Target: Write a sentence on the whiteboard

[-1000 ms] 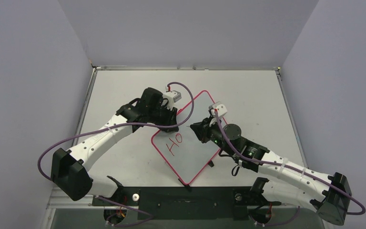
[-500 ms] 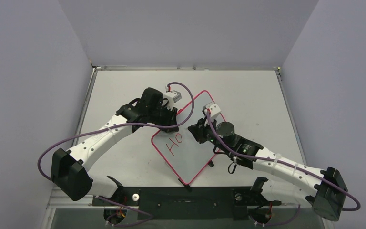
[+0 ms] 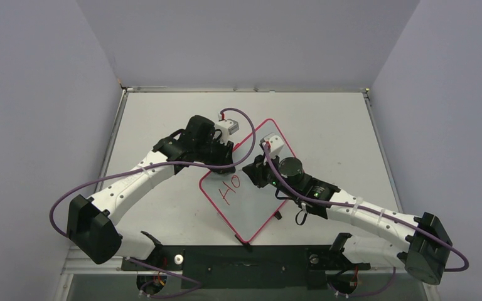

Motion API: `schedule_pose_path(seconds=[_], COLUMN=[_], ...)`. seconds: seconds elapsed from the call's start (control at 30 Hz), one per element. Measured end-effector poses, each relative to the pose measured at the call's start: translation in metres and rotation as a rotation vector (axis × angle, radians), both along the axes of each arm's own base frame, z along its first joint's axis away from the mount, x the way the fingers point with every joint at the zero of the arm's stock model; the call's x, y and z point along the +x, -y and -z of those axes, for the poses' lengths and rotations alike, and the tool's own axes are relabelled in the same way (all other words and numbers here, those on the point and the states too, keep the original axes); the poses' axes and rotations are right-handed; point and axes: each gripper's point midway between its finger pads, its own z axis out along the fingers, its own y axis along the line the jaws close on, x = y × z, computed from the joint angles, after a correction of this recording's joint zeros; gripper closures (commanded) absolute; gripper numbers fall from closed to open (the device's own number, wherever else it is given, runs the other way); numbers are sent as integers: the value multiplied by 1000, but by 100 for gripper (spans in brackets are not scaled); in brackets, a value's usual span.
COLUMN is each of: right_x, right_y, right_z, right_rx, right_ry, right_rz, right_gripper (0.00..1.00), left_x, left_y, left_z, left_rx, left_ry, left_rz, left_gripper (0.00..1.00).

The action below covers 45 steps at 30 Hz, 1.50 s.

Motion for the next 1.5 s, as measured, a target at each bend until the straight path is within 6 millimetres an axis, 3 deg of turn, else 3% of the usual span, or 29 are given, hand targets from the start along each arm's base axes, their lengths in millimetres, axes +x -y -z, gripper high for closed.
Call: schedule_pose_path(seconds=[0.27,1.13,1.5], right_x=[3,3,-18], right_y=[-4,-5,13], right_z=[-8,-3,26], right_rx=[14,16,-13], right_ry=[11,1,-56], right_rz=[0,3,-2], right_gripper=[100,100,100], left_x=[0,0,0], left_y=[0,-1,-1], left_z=[0,1,1], left_rx=[0,3,3], left_ry=[0,-1,-1], left_rz=[0,-6,-7], left_gripper=[100,100,100])
